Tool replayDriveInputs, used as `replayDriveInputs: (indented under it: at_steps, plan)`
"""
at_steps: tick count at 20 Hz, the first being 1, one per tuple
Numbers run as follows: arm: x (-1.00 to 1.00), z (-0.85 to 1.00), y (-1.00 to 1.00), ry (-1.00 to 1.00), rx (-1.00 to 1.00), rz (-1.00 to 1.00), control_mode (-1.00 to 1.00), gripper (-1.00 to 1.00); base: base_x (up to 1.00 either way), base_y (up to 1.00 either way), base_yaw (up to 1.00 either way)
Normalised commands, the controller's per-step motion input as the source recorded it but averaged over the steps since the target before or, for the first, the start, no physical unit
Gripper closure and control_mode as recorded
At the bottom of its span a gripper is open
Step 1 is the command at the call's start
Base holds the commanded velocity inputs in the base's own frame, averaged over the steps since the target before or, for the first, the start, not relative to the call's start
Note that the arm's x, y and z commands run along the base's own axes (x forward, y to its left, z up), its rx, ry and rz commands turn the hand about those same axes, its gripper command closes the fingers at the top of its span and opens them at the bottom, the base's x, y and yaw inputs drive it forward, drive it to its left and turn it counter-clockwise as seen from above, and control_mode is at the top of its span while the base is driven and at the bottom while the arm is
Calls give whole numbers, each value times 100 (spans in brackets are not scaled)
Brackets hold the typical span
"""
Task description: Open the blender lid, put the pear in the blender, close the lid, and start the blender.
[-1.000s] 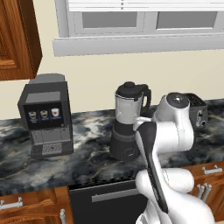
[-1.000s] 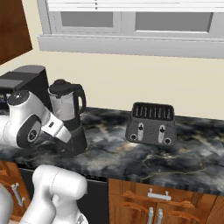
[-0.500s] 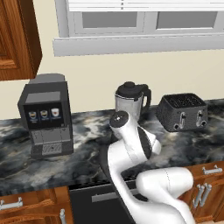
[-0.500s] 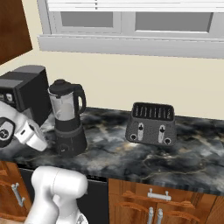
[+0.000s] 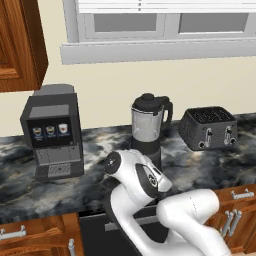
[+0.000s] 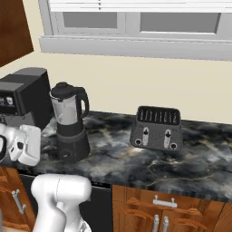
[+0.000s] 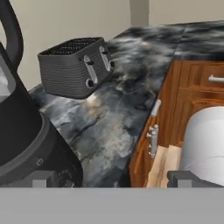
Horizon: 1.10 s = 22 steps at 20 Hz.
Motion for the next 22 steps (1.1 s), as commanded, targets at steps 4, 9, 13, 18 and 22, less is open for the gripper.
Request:
replayDriveInputs:
  at_steps: [4,9,13,18,22]
  plan:
    - [2,-4,-16,-19,-5,-4,-100,-100,0,0,0]
    - [8,-28,-13,-2,-7,-9,-100,-100,0,0,0]
    - [9,-29,-6,-1,-8,-10,-100,-100,0,0,0]
    - [10,-5,-2,-9,-3,-8,-100,-100,0,0,0]
    - [17,-2,0,-13,-1,-2,-100,-100,0,0,0]
